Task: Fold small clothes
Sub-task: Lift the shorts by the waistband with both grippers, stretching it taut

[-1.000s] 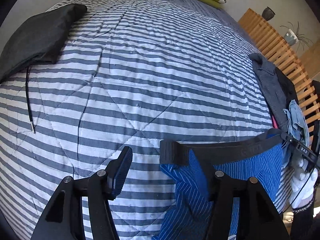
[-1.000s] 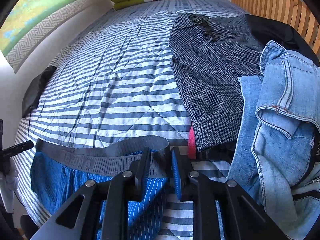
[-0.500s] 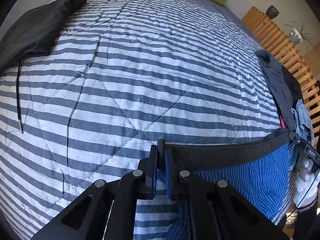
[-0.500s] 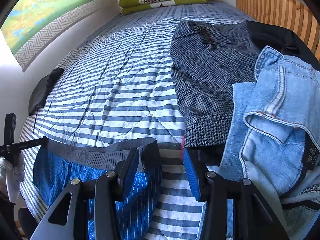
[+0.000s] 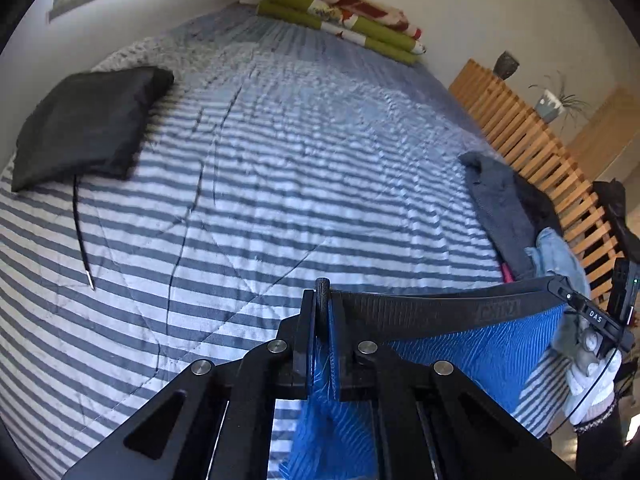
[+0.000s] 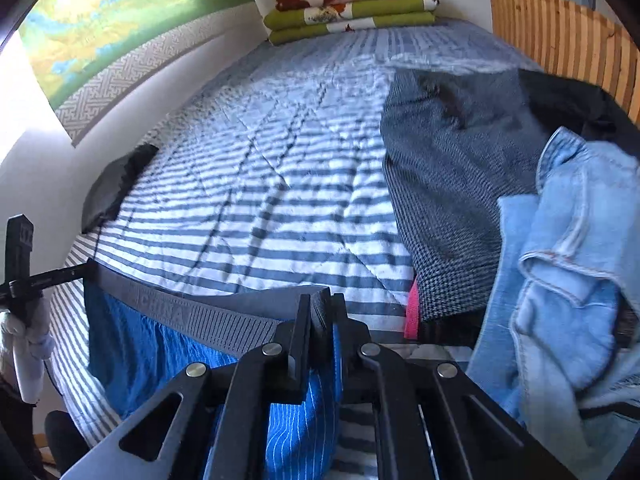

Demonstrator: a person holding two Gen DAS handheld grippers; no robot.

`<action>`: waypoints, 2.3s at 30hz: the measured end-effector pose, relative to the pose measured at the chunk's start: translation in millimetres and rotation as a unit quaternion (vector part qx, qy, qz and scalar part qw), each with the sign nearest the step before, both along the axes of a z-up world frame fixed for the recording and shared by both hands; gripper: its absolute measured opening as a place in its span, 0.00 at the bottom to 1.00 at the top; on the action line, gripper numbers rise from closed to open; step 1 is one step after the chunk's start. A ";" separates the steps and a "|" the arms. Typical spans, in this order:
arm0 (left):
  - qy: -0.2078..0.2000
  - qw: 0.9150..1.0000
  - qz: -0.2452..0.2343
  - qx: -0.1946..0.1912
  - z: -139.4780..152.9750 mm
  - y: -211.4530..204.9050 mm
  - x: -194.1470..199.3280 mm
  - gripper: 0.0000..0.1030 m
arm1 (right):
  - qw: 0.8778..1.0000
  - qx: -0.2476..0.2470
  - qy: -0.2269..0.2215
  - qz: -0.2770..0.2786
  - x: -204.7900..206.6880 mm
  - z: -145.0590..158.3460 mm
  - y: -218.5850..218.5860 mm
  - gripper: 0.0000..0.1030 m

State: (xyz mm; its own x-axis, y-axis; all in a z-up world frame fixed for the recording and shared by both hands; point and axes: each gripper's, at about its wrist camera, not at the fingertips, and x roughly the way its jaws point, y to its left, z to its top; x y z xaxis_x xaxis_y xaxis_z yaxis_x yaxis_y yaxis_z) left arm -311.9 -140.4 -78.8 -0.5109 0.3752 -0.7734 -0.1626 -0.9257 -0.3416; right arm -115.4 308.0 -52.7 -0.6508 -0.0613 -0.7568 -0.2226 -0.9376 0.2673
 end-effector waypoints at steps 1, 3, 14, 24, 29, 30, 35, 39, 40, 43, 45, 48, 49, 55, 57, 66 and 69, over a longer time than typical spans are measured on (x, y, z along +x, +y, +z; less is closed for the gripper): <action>0.022 1.000 -0.002 0.006 20.7 -1.5 14.4 0.05 | 1.000 0.007 0.022 -0.003 14.0 20.9 -4.1 0.07; 0.063 0.998 -0.007 0.017 61.2 -4.3 46.0 0.05 | 0.998 0.018 0.063 -0.010 43.9 59.8 -14.7 0.07; 0.183 0.982 -0.041 0.036 183.1 -30.9 179.0 0.05 | 0.978 0.093 0.184 -0.027 173.0 176.7 -77.7 0.07; 0.042 0.999 0.011 -0.008 46.3 -42.3 78.0 0.05 | 0.996 0.058 0.064 -0.003 73.9 80.8 -67.0 0.09; -0.078 0.995 0.042 -0.044 -67.7 -52.9 32.0 0.07 | 0.998 -0.039 -0.032 -0.030 16.9 -10.3 -21.7 0.24; -0.087 0.994 0.047 -0.048 -78.7 -55.4 30.5 0.10 | 0.997 -0.061 -0.047 -0.029 12.3 -23.8 -15.1 0.24; -0.087 0.994 0.062 -0.016 -87.3 -74.2 31.8 0.51 | 0.991 -0.095 -0.088 -0.010 6.9 -62.1 -8.9 0.30; -0.100 0.993 0.060 0.002 -85.1 -82.0 30.5 0.57 | 0.985 -0.144 -0.099 0.014 1.6 -77.5 -11.0 0.38; -0.106 0.992 0.061 0.007 -83.9 -82.4 28.0 0.57 | 0.983 -0.153 -0.102 0.019 -1.1 -79.5 -13.7 0.39; -0.113 0.992 0.058 0.016 -85.0 -78.7 25.3 0.57 | 0.979 -0.168 -0.113 0.028 -8.9 -85.5 -24.2 0.39; -0.121 0.991 0.050 0.016 -88.4 -73.1 23.1 0.57 | 0.977 -0.165 -0.129 0.025 -14.4 -90.7 -30.0 0.39; -0.133 0.990 0.043 0.004 -95.3 -65.2 23.0 0.20 | 0.978 -0.150 -0.142 0.020 -20.2 -95.1 -36.1 0.39; -0.139 0.989 0.044 0.001 -97.4 -63.9 23.2 0.05 | 0.979 -0.150 -0.140 0.015 -20.7 -94.3 -36.6 0.38; -0.051 0.997 0.048 0.036 -36.4 -66.9 60.6 0.04 | 0.986 -0.152 -0.068 0.016 10.5 -42.9 -42.9 0.08; -0.007 0.998 0.037 0.042 3.4 -65.7 83.5 0.04 | 0.990 -0.139 -0.024 0.021 33.1 -8.0 -46.9 0.08; 0.180 0.981 -0.005 0.076 159.9 -59.4 171.1 0.05 | 0.985 -0.054 0.163 0.026 132.7 141.9 -61.2 0.08; 0.208 0.976 -0.010 0.064 179.5 -53.6 186.9 0.05 | 0.981 -0.026 0.191 0.023 148.8 169.5 -66.9 0.08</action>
State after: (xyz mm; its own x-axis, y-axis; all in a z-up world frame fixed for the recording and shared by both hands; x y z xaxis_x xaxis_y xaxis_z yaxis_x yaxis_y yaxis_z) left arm -125.0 -194.0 100.7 -0.7628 0.4680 -0.4462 -0.3296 -0.8751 -0.3544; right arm 33.4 241.1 116.8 -0.8818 -0.1282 -0.4538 -0.0556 -0.9274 0.3700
